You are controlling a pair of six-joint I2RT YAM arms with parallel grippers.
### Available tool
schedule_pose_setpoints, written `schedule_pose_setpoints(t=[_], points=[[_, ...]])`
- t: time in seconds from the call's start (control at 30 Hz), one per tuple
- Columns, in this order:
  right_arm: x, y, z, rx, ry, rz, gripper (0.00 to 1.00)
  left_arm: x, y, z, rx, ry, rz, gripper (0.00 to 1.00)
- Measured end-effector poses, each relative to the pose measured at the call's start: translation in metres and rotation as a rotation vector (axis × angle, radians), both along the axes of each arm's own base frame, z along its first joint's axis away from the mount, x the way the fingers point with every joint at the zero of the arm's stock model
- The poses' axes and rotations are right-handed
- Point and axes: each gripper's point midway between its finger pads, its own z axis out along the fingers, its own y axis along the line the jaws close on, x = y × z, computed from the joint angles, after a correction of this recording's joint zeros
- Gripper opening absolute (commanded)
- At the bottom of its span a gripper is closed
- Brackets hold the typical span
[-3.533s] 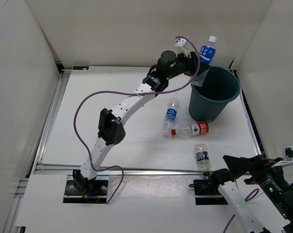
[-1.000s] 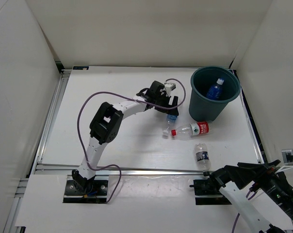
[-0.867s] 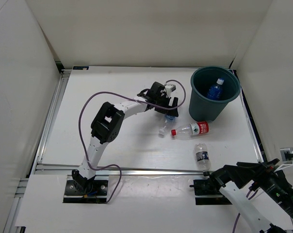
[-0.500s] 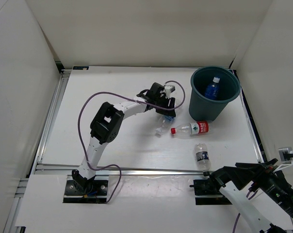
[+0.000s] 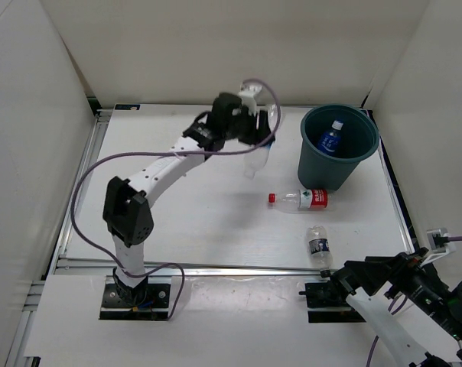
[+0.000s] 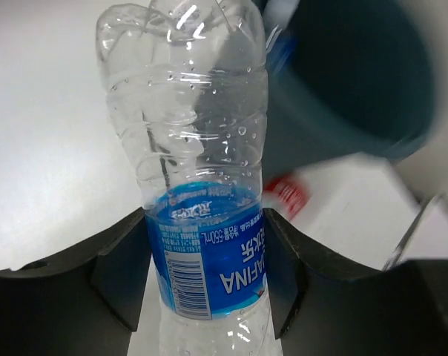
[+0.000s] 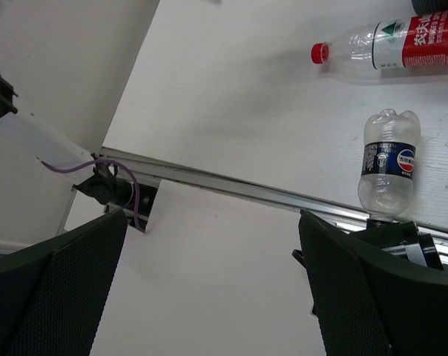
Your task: Put the plastic bottles in the bin
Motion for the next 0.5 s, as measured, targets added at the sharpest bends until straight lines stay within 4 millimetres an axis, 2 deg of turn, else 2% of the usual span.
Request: schedule_pose_setpoints(t=[0.1, 0.17, 0.27, 0.33, 0.4, 0.43, 0.5], points=[[0.000, 0.000, -0.006, -0.003, 0.005, 0.000, 1.00, 0.014, -0.012, 0.120, -0.172, -0.210, 0.022, 0.51], [-0.001, -0.001, -0.008, -0.002, 0.003, -0.004, 1.00, 0.011, -0.019, 0.189, -0.279, -0.322, 0.025, 0.51], [-0.001, -0.003, -0.008, 0.001, -0.006, -0.012, 1.00, -0.004, -0.040, 0.271, -0.437, -0.461, 0.004, 0.52], [-0.001, -0.005, -0.008, 0.001, -0.011, -0.018, 1.00, -0.009, -0.059, 0.296, -0.519, -0.512, -0.008, 0.54], [0.000, -0.005, -0.008, 0.000, -0.011, -0.022, 1.00, -0.009, -0.080, 0.299, -0.578, -0.523, -0.017, 0.56], [0.000, -0.005, -0.008, -0.001, -0.011, -0.022, 1.00, -0.007, -0.094, 0.285, -0.578, -0.504, -0.025, 0.56], [0.000, -0.005, -0.008, 0.000, -0.011, -0.022, 1.00, 0.004, -0.118, 0.244, -0.562, -0.449, -0.026, 0.56]])
